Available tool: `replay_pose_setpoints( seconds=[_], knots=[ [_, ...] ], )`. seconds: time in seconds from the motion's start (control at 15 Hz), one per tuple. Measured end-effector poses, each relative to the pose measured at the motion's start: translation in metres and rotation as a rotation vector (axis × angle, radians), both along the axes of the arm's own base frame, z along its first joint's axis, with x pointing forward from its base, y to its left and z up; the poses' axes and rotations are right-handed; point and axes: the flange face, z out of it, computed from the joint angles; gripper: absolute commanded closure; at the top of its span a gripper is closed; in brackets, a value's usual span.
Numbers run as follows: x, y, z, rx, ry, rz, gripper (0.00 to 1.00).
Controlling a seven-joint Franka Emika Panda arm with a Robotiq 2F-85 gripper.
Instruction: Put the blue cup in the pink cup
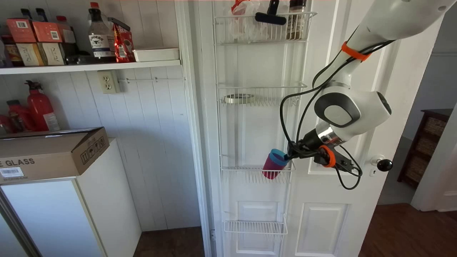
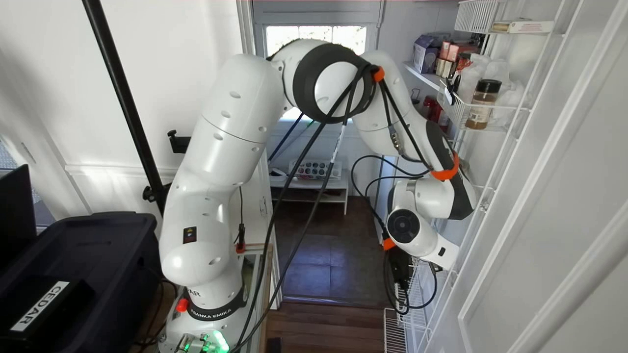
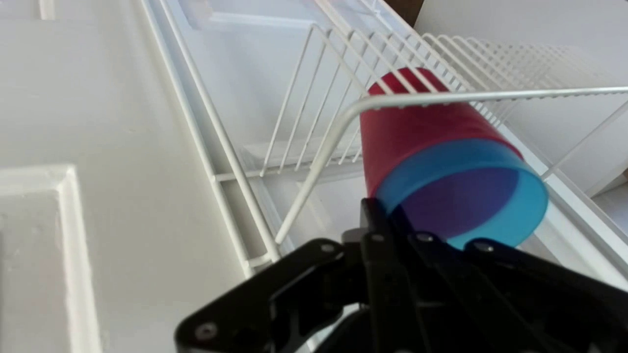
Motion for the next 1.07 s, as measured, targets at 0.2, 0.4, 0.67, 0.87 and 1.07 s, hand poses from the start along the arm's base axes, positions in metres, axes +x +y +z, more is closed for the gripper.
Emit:
replay_pose_setpoints(
  seconds=[0.2,0.4,0.67,0.87,1.07],
  knots=[
    [0.000,0.000,0.002,-0.013,0.032,-0.003,0.99],
    [0.002,0.001,0.005,-0.021,0.059,-0.009,0.99],
    [0.005,-0.006,0.007,-0.024,0.078,-0.016,0.56],
    [0.008,-0.007,0.007,-0.009,0.078,-0.008,0.36],
    [0.011,-0.001,0.006,0.036,0.063,0.015,0.18]
  ],
)
